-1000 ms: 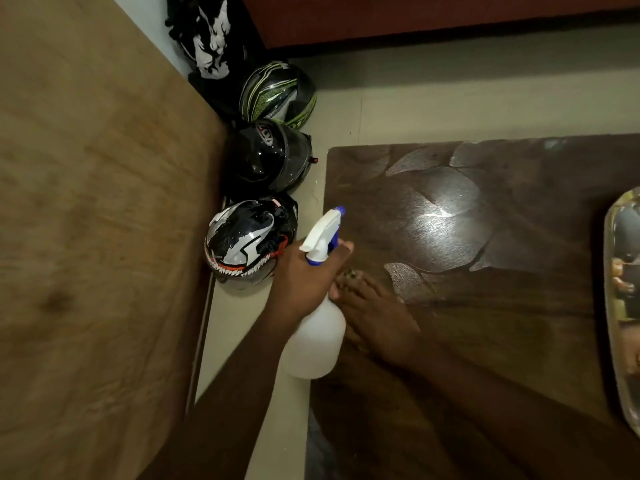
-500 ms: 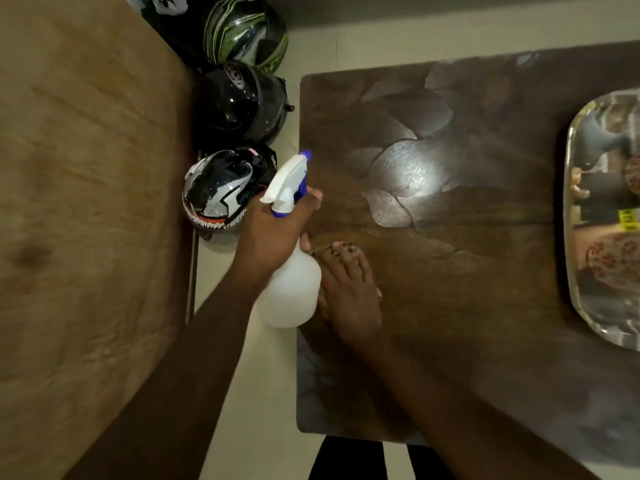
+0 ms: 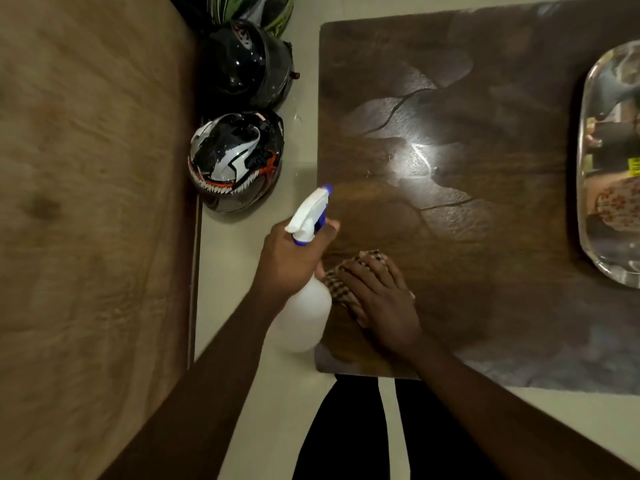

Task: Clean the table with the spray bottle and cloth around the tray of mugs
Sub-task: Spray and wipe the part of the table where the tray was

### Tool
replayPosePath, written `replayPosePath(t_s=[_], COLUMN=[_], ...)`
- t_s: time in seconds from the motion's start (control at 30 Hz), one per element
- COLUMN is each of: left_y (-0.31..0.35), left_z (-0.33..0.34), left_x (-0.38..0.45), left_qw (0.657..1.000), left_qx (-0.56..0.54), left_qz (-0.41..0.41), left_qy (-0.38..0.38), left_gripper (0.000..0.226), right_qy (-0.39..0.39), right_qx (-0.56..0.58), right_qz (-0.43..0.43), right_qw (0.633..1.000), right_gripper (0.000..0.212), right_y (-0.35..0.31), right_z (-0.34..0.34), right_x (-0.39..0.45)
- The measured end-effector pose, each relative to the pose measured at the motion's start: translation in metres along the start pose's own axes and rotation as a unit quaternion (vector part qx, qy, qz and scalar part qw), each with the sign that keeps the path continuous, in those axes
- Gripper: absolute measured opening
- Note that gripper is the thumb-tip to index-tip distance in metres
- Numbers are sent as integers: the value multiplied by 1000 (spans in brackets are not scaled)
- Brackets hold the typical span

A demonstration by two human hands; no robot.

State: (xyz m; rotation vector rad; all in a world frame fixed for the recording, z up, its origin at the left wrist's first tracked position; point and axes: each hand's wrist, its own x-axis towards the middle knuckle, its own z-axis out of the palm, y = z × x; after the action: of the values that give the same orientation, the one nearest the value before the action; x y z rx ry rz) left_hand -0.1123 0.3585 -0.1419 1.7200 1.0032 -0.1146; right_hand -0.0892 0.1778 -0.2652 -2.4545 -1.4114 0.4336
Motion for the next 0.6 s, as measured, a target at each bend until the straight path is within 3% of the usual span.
replayPosePath(t_s=[0.07,0.2,0.3,0.6], left_y=[-21,-48,-53,-19], left_z=[-5,-12,-7,43], left_x=[-13,-26,-33,-52], left_qw=[1000,999,999,998], left_qx=[-3,-16,-9,-42], left_qz=[-14,-41,-36,31], left_qy=[8,23,13,-30], left_gripper=[15,38,28,17], right_qy=[15,-60,-70,2], right_qx=[17,-11,-30,-12], right_qz=[21,-173,-222,23], right_qw=[1000,983,972,1000], right_gripper=[47,33,32,42], right_y=[-31,-59,-35,37], right_z=[12,39,35,-3], right_x=[5,-31,-64,-135])
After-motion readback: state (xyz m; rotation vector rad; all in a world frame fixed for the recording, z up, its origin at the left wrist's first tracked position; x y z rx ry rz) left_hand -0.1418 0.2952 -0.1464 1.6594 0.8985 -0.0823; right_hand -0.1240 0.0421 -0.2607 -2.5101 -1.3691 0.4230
